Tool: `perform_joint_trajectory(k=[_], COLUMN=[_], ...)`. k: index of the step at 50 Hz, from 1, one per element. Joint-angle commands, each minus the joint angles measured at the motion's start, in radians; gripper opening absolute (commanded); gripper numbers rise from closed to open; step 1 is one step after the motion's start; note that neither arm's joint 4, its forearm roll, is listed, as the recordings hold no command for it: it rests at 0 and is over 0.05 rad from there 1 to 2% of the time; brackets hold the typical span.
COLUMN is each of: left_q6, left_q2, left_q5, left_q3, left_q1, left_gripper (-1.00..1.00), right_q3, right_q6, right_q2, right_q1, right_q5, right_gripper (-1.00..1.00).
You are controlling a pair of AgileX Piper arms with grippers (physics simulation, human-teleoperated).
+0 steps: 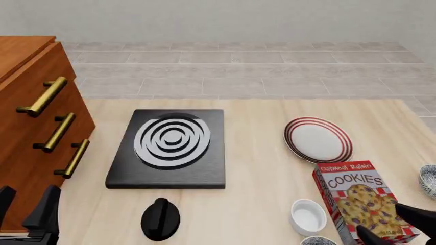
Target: Pick the akita bowl next to the ramekin and place it on the plate.
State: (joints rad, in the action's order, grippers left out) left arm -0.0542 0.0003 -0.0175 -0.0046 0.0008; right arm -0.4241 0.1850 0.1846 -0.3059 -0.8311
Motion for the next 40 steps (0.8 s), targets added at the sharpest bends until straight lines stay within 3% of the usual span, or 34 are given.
perform_joint_trajectory(k=[1,40], left_q6=[-0.006,-0.027], left_q2=[0.000,0.000], left_q5=[-0.003,-0.009], left_q3=[0.000,0.000], left_q1=[0.002,0.004], left_gripper=[1.00,1.00], right_q3=[0.021,0.069], right_q6=[-0.017,-0.028], right_q2=[0.015,0.074], right_q1=[-0.007,0.010], right_q5=[-0.008,-0.013], right_gripper=[1.00,1.00])
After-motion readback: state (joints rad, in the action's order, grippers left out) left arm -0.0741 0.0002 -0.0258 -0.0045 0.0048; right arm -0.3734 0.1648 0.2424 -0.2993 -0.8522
